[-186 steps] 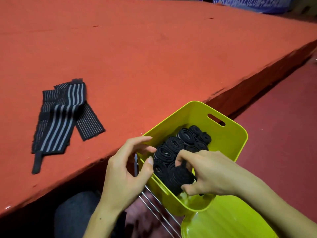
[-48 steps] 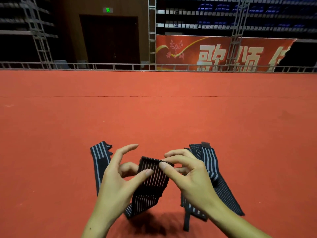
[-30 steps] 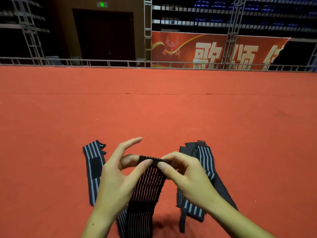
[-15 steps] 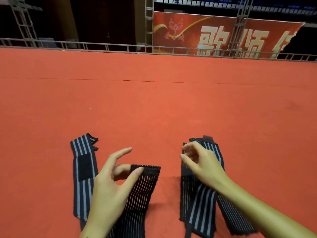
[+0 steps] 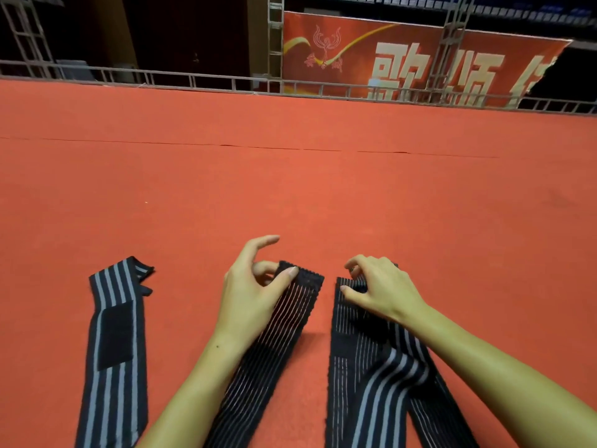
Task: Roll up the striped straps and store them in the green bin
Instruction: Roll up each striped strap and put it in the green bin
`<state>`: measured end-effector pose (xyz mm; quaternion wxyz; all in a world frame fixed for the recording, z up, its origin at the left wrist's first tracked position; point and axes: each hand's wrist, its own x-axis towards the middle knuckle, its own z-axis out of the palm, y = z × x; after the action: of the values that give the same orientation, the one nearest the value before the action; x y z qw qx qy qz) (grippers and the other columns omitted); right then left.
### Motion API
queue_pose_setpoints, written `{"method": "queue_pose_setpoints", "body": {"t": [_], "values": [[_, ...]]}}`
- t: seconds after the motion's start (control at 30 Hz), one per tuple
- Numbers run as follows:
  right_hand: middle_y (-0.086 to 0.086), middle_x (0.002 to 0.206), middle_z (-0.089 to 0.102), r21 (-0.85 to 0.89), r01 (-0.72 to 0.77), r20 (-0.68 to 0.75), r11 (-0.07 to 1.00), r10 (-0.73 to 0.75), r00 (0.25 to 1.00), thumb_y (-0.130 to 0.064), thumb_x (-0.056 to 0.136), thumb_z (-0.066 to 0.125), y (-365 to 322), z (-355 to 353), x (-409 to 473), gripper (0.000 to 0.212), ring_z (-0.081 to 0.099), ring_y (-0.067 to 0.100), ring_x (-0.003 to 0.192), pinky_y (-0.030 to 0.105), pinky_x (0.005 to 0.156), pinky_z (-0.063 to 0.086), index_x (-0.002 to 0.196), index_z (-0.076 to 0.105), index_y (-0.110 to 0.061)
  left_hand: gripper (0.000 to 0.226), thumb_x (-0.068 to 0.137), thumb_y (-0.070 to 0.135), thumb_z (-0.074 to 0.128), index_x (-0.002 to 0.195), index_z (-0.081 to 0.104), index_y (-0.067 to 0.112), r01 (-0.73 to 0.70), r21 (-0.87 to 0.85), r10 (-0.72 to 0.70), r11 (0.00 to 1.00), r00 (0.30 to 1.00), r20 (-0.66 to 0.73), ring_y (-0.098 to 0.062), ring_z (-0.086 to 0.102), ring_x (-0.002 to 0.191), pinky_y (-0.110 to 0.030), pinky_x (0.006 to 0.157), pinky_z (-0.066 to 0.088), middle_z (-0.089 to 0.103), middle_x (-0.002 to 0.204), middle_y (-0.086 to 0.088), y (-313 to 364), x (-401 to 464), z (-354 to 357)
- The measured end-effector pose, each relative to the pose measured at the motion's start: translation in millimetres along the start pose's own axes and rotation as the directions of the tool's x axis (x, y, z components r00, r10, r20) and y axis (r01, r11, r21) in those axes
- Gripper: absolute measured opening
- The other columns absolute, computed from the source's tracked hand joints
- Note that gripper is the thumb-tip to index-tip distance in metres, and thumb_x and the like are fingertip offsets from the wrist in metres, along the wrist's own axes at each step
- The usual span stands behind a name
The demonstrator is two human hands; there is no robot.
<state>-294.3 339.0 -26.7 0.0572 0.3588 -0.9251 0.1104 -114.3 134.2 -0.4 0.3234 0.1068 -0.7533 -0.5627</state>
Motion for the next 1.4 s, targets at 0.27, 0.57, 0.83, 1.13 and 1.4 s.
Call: {"method": "queue_pose_setpoints", "body": {"t": [0.27,0.57,0.83,1.13,1.4], "values": [[-0.004,0.132,0.070,-0.223,0.036,0.149,0.974,-0.002,0.989,-0.050,0.095,0.064,23,29,31,0.059,0.051,0.031,0.127,0.041,0.093,0.051,0.149,0.051,-0.030,0.047,0.093,0.018,0.085,0.132,0.063,0.034,0.023,0.049,-0.025,0.999,0.999,0.031,-0.026,0.075,0.080,-0.033,0.080,0.057,0.080,0.082,0.001,-19,7,17],[-0.011,0.114,0.064,0.072,0.190,-0.129,0.979,-0.180,0.975,-0.028,0.098,0.068,-13,-7,-2,0.033,0.058,0.021,0.106,0.037,0.079,0.047,0.131,0.067,-0.031,0.040,0.092,0.016,0.085,0.124,0.067,0.031,0.080,0.076,-0.075,0.994,0.995,-0.068,-0.023,0.076,0.077,-0.036,0.077,0.059,0.080,0.079,0.006,-19,-1,5],[-0.014,0.108,0.058,0.409,0.425,-0.350,0.808,-0.291,0.890,-0.017,0.100,0.071,-85,-98,-60,0.035,0.061,0.012,0.104,0.031,0.087,0.051,0.131,0.064,-0.032,0.036,0.091,0.027,0.086,0.121,0.067,0.035,0.058,0.058,-0.040,0.997,0.963,-0.266,-0.025,0.076,0.076,-0.047,0.078,0.062,0.081,0.082,0.010,37,-25,-29],[-0.018,0.116,0.068,0.611,0.456,-0.485,0.647,-0.150,0.862,-0.007,0.097,0.077,-157,-142,-129,0.035,0.067,0.015,0.115,0.023,0.094,0.052,0.124,0.069,-0.027,0.038,0.091,0.016,0.084,0.124,0.069,0.027,0.012,-0.173,-0.026,0.985,0.997,-0.079,-0.020,0.081,0.088,-0.034,0.087,0.062,0.083,0.088,-0.003,144,-99,-69],[-0.015,0.101,0.070,0.764,0.440,-0.496,0.472,-0.006,0.868,-0.008,0.094,0.080,-224,-168,-164,0.035,0.071,0.012,0.093,0.021,0.081,0.055,0.119,0.068,-0.028,0.047,0.085,0.009,0.089,0.124,0.070,0.025,-0.056,-0.211,0.024,0.976,0.988,-0.150,-0.021,0.082,0.090,-0.038,0.086,0.063,0.084,0.090,-0.005,187,-143,-113]]}}
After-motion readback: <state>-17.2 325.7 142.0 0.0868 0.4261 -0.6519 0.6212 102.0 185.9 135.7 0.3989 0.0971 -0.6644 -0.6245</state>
